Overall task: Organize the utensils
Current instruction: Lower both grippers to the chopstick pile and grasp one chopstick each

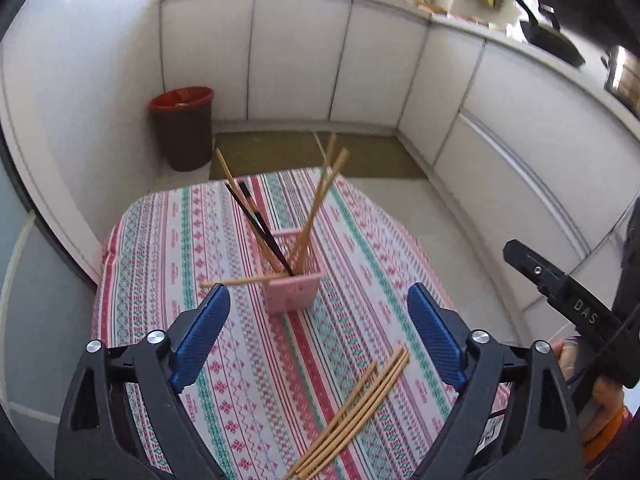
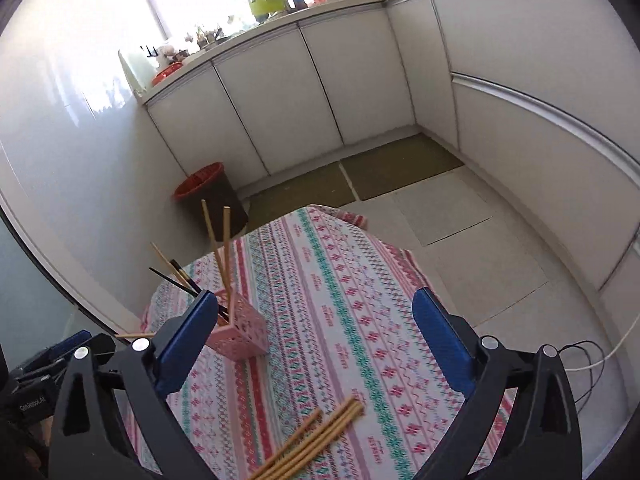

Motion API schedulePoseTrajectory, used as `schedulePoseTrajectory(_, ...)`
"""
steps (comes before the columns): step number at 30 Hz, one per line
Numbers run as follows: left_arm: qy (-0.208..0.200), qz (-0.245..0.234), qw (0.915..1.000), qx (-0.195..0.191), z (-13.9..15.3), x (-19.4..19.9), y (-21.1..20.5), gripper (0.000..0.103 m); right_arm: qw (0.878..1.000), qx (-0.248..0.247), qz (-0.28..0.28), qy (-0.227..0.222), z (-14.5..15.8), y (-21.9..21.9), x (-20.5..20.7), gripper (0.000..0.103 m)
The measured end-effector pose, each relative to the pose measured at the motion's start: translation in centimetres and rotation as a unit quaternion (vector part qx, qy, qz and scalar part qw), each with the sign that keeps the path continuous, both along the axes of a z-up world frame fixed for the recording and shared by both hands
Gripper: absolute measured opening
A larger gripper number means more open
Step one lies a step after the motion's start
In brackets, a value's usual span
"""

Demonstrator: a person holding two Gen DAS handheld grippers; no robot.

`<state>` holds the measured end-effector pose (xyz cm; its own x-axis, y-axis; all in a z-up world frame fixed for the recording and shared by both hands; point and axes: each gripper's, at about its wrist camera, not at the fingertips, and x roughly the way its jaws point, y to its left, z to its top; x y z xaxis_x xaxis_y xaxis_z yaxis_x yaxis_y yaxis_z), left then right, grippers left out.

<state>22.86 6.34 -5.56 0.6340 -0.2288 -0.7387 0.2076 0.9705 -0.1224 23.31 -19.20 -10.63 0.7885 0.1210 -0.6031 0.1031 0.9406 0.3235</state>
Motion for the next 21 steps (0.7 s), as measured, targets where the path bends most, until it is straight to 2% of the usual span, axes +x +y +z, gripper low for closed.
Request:
schedulePoseTrajectory(4,0.035,-0.027,0.9984,0.035,-2.5,0.1,-2.1,0.093,0.998,-0.059,-0.001,0.0,-0.5,-0.2,-1.7,0.095)
schedulePoseTrajectory(7,0.095,-0.043,0.9935,0.046,-5.9,1.2,-3.1,0.093,0.996,-0.087,-0.006,0.013,-1.8,-0.9,-3.0,0.096)
schedulePoseTrajectory(11,0.203,-0.054,0.9772,0.028,-11.3,3.2,-3.9,0.093,0.993,-0.099,-0.006,0.064,-5.3,-2.7,-4.3,0.096)
schedulePoseTrajectory(13,0.241,-0.051,0.9686,0.032,-13.7,4.0,-4.6,0.093,0.991,-0.096,-0.006,0.097,-7.5,-3.9,-4.7,0.096)
schedulePoseTrajectory(17,0.278,-0.053,0.9577,0.051,-16.8,5.0,-5.9,0.093,0.987,-0.071,-0.01,0.145,-11.1,-6.0,-4.6,0.096)
schedulePoseTrajectory(19,0.291,-0.053,0.9536,0.059,-18.1,5.5,-6.4,0.093,0.988,-0.058,-0.003,0.141,-11.4,-6.2,-4.6,0.096)
schedulePoseTrajectory(21,0.298,-0.056,0.9509,0.061,-18.8,5.8,-6.8,0.091,0.988,-0.076,-0.008,0.133,-11.3,-6.1,-4.7,0.096)
